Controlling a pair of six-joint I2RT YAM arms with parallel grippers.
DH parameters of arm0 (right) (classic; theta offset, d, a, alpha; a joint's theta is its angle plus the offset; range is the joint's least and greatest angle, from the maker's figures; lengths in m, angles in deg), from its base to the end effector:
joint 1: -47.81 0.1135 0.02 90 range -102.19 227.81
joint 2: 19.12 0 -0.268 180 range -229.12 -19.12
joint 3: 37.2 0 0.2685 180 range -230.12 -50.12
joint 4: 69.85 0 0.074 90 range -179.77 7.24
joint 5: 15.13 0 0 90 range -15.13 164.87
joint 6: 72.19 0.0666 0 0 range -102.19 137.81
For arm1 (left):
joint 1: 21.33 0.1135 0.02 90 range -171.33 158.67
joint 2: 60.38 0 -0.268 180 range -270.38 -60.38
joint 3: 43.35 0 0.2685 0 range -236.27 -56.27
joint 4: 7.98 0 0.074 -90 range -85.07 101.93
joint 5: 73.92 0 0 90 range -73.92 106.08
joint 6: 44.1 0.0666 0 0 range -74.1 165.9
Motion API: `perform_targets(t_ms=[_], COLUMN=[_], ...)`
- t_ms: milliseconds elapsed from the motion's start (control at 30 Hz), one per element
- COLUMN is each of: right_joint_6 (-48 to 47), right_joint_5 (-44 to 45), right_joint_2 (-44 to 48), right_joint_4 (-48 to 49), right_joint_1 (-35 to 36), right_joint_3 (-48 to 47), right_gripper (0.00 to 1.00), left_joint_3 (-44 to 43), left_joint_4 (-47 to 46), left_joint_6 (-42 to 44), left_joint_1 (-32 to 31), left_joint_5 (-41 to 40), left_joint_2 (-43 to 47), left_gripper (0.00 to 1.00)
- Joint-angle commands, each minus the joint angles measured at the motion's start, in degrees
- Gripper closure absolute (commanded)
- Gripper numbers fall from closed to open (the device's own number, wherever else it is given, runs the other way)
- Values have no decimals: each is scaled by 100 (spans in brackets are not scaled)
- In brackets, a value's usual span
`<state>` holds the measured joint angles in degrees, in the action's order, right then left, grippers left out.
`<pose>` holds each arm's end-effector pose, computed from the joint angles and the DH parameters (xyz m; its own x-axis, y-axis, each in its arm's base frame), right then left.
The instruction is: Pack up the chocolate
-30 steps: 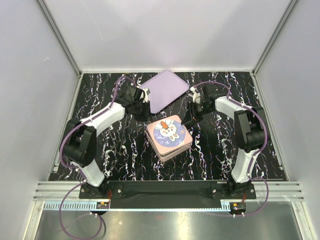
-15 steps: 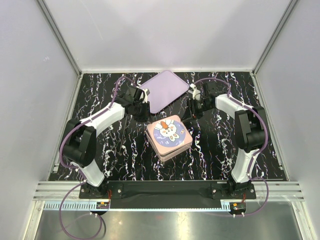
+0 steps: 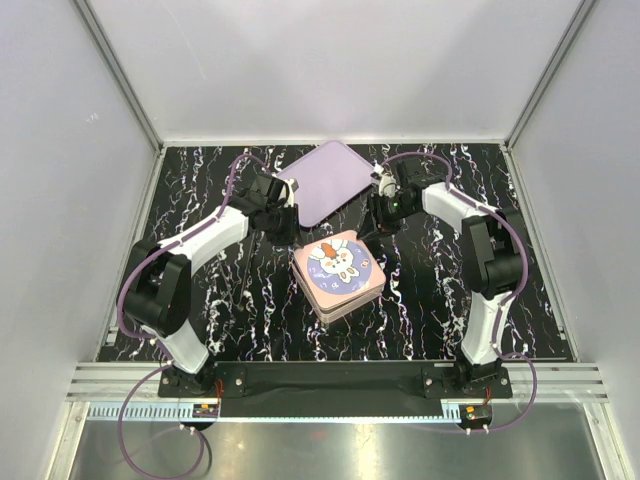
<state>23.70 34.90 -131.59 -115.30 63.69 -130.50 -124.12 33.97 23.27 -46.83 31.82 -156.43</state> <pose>0.4015 0.1587 0.1600 -0.9131 -0.1780 -0.3668 -0.3828 0.6837 0.6213 0.3370 -0.1808 0.1931 -0.9109 0.0242 -0.4118 0.2128 0.8828 -0.4188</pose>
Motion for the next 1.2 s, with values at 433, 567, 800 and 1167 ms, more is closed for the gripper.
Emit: perform_targets(t_ms=[433, 567, 800, 1167], right_joint_6=[220, 123, 27, -123], right_joint_5=[437, 437, 297, 217], right_joint_2=[-13, 49, 93, 190], right_joint_4=[195, 125, 133, 116], right_joint_1=[504, 513, 521, 504], right_joint_3=[-118, -57, 40, 180], right_gripper=[57, 57, 58, 59], left_joint_3=[-8, 9, 193, 1503], left_joint_4=[-3, 58, 190, -1302], left_joint_6=[-66, -83, -189, -962], left_joint_1=[-8, -8, -8, -201], left_joint_5=[-195, -248, -538, 174], left_joint_2=[359, 455, 815, 1405], left_gripper=[77, 77, 74, 71])
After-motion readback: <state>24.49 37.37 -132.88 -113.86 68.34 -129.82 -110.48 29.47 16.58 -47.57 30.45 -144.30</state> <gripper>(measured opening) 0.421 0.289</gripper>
